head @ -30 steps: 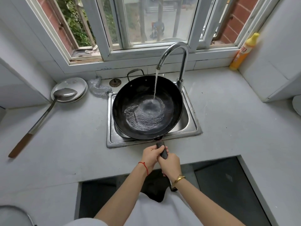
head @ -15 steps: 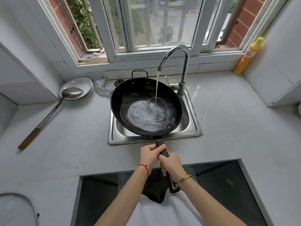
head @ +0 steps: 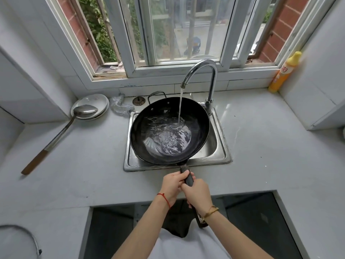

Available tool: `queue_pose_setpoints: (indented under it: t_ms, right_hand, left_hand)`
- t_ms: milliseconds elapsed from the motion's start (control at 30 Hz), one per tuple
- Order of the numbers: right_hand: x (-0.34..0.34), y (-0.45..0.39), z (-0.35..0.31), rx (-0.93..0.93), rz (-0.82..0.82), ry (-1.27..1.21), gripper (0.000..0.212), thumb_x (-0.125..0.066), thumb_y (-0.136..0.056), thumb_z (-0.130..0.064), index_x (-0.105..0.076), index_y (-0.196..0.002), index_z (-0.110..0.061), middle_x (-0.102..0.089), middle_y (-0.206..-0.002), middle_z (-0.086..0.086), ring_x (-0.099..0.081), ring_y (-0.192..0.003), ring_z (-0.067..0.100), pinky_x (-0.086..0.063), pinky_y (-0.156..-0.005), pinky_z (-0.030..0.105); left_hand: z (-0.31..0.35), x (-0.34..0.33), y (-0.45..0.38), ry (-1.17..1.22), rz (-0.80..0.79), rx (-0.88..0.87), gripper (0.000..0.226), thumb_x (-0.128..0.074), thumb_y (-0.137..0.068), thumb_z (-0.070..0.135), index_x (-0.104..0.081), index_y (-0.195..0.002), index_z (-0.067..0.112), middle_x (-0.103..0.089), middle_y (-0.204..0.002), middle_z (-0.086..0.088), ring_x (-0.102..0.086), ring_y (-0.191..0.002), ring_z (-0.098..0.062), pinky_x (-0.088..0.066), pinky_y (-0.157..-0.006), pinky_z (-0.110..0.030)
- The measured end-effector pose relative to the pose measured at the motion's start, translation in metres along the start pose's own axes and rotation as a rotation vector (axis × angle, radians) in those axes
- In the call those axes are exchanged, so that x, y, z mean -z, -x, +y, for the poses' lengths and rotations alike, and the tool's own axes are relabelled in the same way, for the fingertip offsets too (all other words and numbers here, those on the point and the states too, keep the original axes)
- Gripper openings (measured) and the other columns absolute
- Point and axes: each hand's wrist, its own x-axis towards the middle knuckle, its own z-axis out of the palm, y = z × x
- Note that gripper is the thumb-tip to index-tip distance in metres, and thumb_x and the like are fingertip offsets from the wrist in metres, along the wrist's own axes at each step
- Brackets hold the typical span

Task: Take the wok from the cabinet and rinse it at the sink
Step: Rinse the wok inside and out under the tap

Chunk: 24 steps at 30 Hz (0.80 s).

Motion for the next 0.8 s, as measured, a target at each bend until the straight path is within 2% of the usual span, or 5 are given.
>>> queue_pose_setpoints:
  t_ms: [167, 267, 433, 667, 800]
  right_hand:
    - [0.001, 0.002, 0.008, 0.017, -0.008, -0.006, 0.023, -0.058, -0.089, -0.018, -0.058, -0.067, -0.012, -0.052, -0.05, 0.003, -0.049, -0.033, 0.013, -0.037, -0.032, 0.019]
    - [-0.001, 0.001, 0.01, -0.024, -0.051, -0.103, 0.025, -0.059, -0.09, -0.02, -0.056, -0.066, -0.013, -0.051, -0.048, 0.002, -0.047, -0.032, 0.013, -0.037, -0.034, 0.021]
    - [-0.003, -0.001, 0.01, -0.065, -0.119, -0.231, 0.027, -0.059, -0.09, -0.021, -0.053, -0.064, -0.013, -0.047, -0.042, -0.001, -0.043, -0.034, 0.017, -0.037, -0.039, 0.025]
    - [-0.005, -0.001, -0.005, -0.117, -0.183, -0.308, 0.025, -0.058, -0.089, -0.016, -0.049, -0.067, -0.01, -0.043, -0.045, 0.003, -0.039, -0.034, 0.015, -0.035, -0.037, 0.023]
    - [-0.007, 0.0, -0.015, -0.11, -0.153, -0.296, 0.018, -0.057, -0.087, -0.012, -0.052, -0.07, -0.008, -0.045, -0.047, 0.004, -0.042, -0.035, 0.016, -0.038, -0.037, 0.023]
  left_hand:
    - [-0.008, 0.0, 0.0, -0.095, 0.05, -0.031, 0.014, -0.064, -0.089, 0.004, -0.072, -0.095, -0.006, -0.074, -0.08, -0.01, -0.072, -0.072, -0.014, -0.057, -0.067, -0.022]
    - [-0.01, 0.002, -0.003, -0.133, 0.091, -0.076, 0.009, -0.068, -0.087, 0.004, -0.075, -0.085, -0.001, -0.075, -0.081, -0.013, -0.071, -0.079, -0.022, -0.058, -0.078, -0.03]
    - [-0.011, 0.006, -0.008, -0.229, 0.178, -0.132, 0.009, -0.072, -0.083, 0.004, -0.076, -0.083, -0.004, -0.074, -0.086, -0.022, -0.07, -0.079, -0.026, -0.057, -0.085, -0.038]
    - [-0.001, 0.015, -0.01, -0.333, 0.203, -0.172, 0.014, -0.078, -0.078, 0.015, -0.079, -0.079, 0.001, -0.076, -0.084, -0.019, -0.068, -0.076, -0.02, -0.057, -0.082, -0.043]
    - [0.006, 0.017, -0.011, -0.312, 0.172, -0.154, 0.015, -0.077, -0.079, 0.02, -0.08, -0.079, 0.006, -0.077, -0.084, -0.016, -0.072, -0.084, -0.028, -0.056, -0.085, -0.043]
